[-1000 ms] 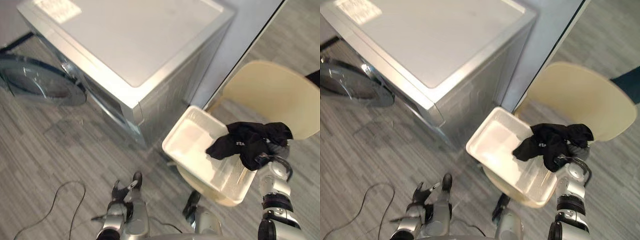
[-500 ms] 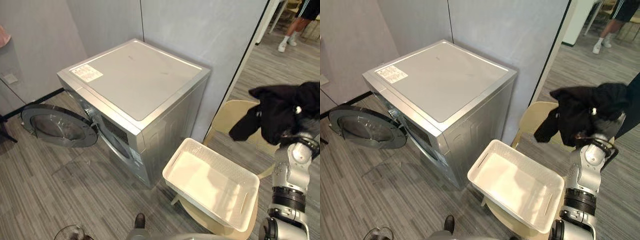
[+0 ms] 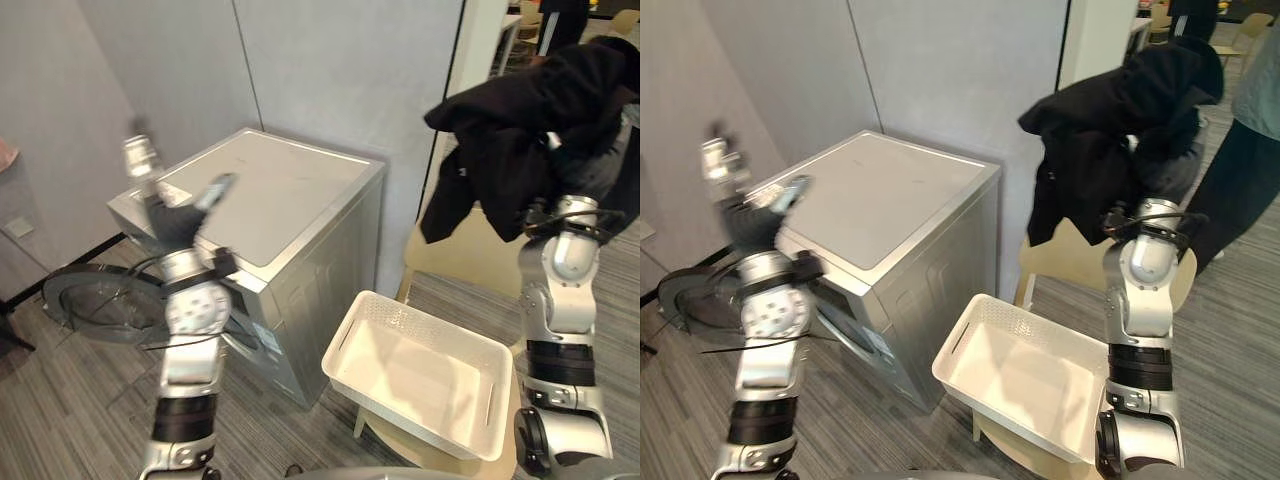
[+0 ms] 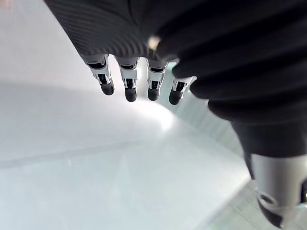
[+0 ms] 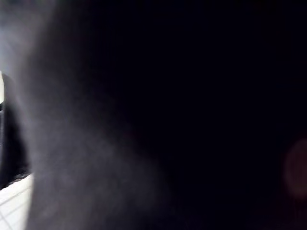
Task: Pick up the laundry basket with both hands and put the clothes into the washing machine.
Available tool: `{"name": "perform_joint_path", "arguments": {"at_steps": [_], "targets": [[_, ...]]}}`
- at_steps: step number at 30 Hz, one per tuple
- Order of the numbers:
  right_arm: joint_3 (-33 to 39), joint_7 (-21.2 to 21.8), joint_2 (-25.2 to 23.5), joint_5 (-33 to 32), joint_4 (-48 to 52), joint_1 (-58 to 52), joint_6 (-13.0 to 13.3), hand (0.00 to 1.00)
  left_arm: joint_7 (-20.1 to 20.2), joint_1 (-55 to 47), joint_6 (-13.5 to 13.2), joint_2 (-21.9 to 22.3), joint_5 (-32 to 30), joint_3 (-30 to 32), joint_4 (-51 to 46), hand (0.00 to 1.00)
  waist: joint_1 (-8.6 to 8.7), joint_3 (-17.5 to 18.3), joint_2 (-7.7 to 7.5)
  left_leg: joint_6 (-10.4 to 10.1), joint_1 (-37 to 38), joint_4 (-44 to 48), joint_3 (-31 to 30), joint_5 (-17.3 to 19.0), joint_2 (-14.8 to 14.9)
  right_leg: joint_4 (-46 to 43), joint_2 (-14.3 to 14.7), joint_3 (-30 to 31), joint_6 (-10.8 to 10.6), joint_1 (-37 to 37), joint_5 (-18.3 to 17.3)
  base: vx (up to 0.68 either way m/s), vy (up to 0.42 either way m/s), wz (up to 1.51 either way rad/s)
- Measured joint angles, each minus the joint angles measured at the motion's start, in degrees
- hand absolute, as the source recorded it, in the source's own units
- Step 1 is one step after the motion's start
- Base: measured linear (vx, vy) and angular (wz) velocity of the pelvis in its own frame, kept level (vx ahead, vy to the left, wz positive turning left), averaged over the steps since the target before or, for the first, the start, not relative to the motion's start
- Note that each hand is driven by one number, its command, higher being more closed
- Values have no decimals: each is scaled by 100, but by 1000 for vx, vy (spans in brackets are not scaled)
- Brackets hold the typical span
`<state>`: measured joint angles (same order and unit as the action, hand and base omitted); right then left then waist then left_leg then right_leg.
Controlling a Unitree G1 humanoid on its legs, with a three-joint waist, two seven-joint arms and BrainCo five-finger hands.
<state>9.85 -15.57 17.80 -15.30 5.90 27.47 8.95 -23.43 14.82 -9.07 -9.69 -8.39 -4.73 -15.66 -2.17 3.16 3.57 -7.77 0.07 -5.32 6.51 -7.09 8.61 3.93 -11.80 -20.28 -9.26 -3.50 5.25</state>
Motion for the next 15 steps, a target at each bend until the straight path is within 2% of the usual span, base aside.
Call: {"name": "perform_joint_path", "arguments": {"at_steps": [2,3,6,11,15], "targets": [[-173,95,-155,-49,245,9,86,100,328,263,-63,13,95,-665,142,0,91,-1,2,-3,28,-1,85,14,17,-21,7,97,3,52,2,5,-13,-31],[-339,146,-301,-88,349,54,147,100,662,575,-135,79,373,-1108,534,0,147,-5,3,-3,51,-3,155,15,27,-53,10,166,4,101,2,-4,-13,-24],[-662,224,-470,-123,460,84,184,100,1052,1275,-118,365,940,-1726,1747,0,264,-15,10,-9,77,-8,234,20,35,-85,12,295,18,178,12,-22,-10,-21],[-1203,345,-656,-321,460,123,178,100,1340,1981,115,624,1475,-2260,2809,0,435,-49,15,-9,78,-13,460,29,48,-84,25,505,56,354,74,-30,-6,-24],[-1325,416,-730,-447,459,123,176,100,1335,2495,226,766,1640,-2401,3192,0,478,-55,10,-9,83,-13,536,29,48,-84,33,618,53,418,108,-21,-6,-15]]}}
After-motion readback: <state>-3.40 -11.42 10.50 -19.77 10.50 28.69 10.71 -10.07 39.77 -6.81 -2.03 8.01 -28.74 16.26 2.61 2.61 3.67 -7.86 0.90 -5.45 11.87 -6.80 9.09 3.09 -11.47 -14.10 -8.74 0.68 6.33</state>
